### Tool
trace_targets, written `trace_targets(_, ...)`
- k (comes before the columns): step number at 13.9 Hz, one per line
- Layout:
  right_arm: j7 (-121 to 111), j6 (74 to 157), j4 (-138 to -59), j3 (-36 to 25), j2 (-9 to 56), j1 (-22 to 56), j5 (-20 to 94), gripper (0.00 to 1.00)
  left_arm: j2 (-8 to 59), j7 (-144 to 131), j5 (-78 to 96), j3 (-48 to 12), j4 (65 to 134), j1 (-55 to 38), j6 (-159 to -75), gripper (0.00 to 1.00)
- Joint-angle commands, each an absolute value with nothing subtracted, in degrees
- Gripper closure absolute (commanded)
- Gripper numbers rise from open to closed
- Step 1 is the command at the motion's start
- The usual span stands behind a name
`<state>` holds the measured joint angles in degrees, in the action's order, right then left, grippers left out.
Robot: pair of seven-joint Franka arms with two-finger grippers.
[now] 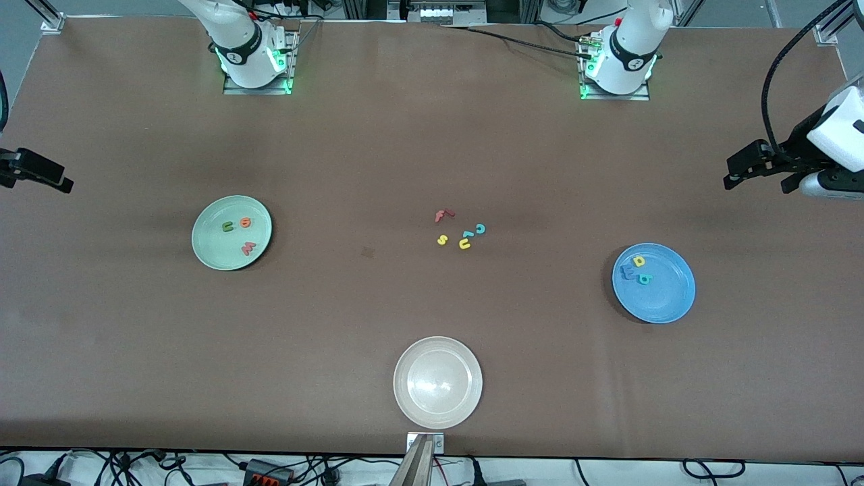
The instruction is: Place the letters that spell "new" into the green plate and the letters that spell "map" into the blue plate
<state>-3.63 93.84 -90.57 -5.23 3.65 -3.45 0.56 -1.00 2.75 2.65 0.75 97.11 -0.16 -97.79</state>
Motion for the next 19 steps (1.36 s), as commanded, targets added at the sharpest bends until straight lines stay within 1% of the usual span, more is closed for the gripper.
trace_targets(1, -3.6, 94.75, -92.99, -4.66, 1.76, -3.69, 0.35, 0.0, -0.7, 4.22, 3.08, 1.14, 95.89, -0.18, -96.59, 0.0)
trace_targets(19, -4.48, 94.92, -93.08, -4.66, 2.11, -3.78, 0.35, 0.0, -0.7, 4.22, 3.08, 1.14, 95.89, -0.18, -96.5, 0.0)
